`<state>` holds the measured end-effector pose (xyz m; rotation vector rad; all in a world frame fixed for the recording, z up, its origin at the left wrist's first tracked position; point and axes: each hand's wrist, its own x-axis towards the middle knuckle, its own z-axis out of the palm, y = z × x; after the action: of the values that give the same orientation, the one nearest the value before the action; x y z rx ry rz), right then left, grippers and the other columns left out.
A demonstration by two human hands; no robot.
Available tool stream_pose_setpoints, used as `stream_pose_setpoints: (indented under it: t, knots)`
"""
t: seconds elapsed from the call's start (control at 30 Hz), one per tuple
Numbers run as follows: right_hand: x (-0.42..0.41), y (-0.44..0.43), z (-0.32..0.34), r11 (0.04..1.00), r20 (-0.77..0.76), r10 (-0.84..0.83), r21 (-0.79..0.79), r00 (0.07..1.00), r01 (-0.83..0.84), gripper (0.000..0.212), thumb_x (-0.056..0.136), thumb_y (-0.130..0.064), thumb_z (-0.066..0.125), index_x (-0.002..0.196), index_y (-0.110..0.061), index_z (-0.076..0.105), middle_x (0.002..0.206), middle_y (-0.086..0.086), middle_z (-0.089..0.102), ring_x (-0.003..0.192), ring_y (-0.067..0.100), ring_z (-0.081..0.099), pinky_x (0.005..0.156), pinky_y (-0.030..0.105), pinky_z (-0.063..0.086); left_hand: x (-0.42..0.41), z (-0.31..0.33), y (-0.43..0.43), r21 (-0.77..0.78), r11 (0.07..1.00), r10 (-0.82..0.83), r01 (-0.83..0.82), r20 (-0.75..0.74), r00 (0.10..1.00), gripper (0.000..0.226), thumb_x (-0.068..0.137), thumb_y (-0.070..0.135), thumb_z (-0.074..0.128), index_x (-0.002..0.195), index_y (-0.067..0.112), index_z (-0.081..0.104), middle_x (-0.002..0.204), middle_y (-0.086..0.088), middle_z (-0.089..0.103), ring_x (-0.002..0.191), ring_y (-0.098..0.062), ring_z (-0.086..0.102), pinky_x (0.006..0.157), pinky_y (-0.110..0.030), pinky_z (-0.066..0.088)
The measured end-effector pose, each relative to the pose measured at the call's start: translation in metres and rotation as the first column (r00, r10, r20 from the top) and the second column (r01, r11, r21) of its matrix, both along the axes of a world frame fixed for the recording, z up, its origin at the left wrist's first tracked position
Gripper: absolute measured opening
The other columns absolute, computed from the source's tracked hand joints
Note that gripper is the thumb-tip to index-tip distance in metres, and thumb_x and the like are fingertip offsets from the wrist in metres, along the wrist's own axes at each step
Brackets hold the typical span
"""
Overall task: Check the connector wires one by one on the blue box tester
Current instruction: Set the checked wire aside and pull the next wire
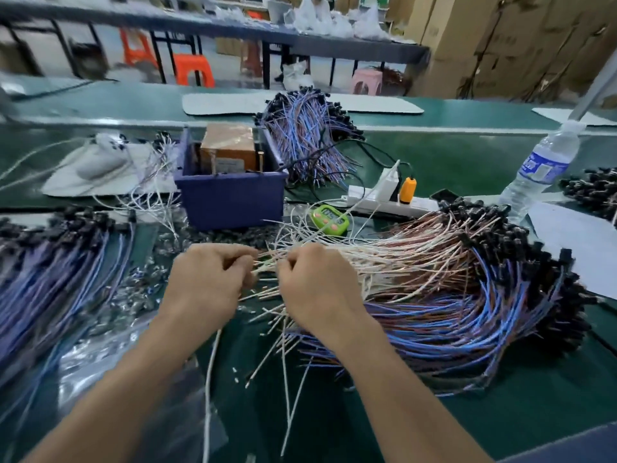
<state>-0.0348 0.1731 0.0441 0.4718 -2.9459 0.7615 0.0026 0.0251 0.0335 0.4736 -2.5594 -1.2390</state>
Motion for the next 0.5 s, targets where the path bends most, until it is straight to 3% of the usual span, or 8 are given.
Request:
stream_pose_setpoints:
  t: [0.1, 0.17, 0.23, 0.33, 0.4, 0.5]
  knots:
    - [-0.003, -0.041, -0.006, 0.995, 0.021, 0.091, -0.035, 0.996, -0.09, 0.034, 0.098, -0.039, 0.049, 0.078, -0.016, 0.064, 0.077, 0.005, 0.065, 0.076, 0.03, 0.06, 0.067, 0.034, 0.044, 0.007, -0.007, -0.042, 0.067, 0.996, 0.057, -0.054, -0.054, 0.997, 0.045, 0.089, -0.006, 0.064, 0.113, 0.029, 0.078, 0.084, 0.022, 0.076, 0.084, 0.009, 0.071, 0.089, -0.019, 0.055]
    - [-0.004, -0.067, -0.008, 0.986, 0.042, 0.155, -0.073, 0.987, -0.152, 0.03, 0.096, -0.035, 0.052, 0.074, -0.017, 0.062, 0.072, 0.004, 0.063, 0.073, 0.03, 0.058, 0.064, 0.033, 0.039, 0.014, -0.009, -0.072, 0.079, 0.99, 0.125, -0.12, -0.067, 0.99, 0.048, 0.086, -0.011, 0.066, 0.112, 0.028, 0.077, 0.083, 0.023, 0.075, 0.082, 0.01, 0.071, 0.085, -0.013, 0.055]
    - [-0.005, -0.093, -0.008, 0.969, 0.085, 0.233, -0.102, 0.969, -0.224, 0.023, 0.094, -0.029, 0.055, 0.077, -0.018, 0.066, 0.076, 0.002, 0.068, 0.073, 0.028, 0.061, 0.065, 0.034, 0.046, 0.021, -0.012, -0.103, -0.005, 0.965, 0.259, -0.261, -0.091, 0.962, 0.035, 0.083, -0.002, 0.075, 0.098, 0.029, 0.08, 0.071, 0.027, 0.07, 0.071, 0.012, 0.069, 0.074, -0.007, 0.053]
    - [-0.007, -0.134, -0.005, 0.946, 0.165, 0.323, -0.089, 0.932, -0.312, 0.015, 0.09, -0.016, 0.057, 0.091, -0.02, 0.071, 0.089, 0.006, 0.073, 0.084, 0.03, 0.066, 0.077, 0.04, 0.058, 0.034, -0.008, -0.142, -0.26, 0.828, 0.48, -0.497, -0.13, 0.868, 0.009, 0.077, 0.026, 0.086, 0.085, 0.027, 0.082, 0.063, 0.023, 0.066, 0.058, 0.0, 0.059, 0.062, -0.018, 0.049]
    - [-0.009, -0.161, -0.005, 0.931, 0.195, 0.365, -0.091, 0.91, -0.354, 0.019, 0.09, -0.013, 0.057, 0.1, -0.022, 0.071, 0.098, 0.007, 0.074, 0.09, 0.029, 0.068, 0.083, 0.042, 0.059, 0.039, -0.009, -0.158, -0.386, 0.712, 0.574, -0.587, -0.162, 0.802, 0.014, 0.079, 0.038, 0.086, 0.088, 0.029, 0.082, 0.072, 0.008, 0.075, 0.06, -0.012, 0.054, 0.056, -0.022, 0.039]
    - [-0.013, -0.193, -0.01, 0.933, 0.208, 0.36, -0.113, 0.909, -0.343, 0.02, 0.092, -0.015, 0.053, 0.099, -0.021, 0.07, 0.096, 0.005, 0.073, 0.085, 0.028, 0.067, 0.08, 0.042, 0.06, 0.039, -0.018, -0.165, -0.484, 0.678, 0.58, -0.553, -0.109, 0.807, 0.03, 0.087, 0.047, 0.078, 0.112, 0.031, 0.078, 0.091, -0.001, 0.079, 0.08, -0.026, 0.07, 0.069, -0.031, 0.05]
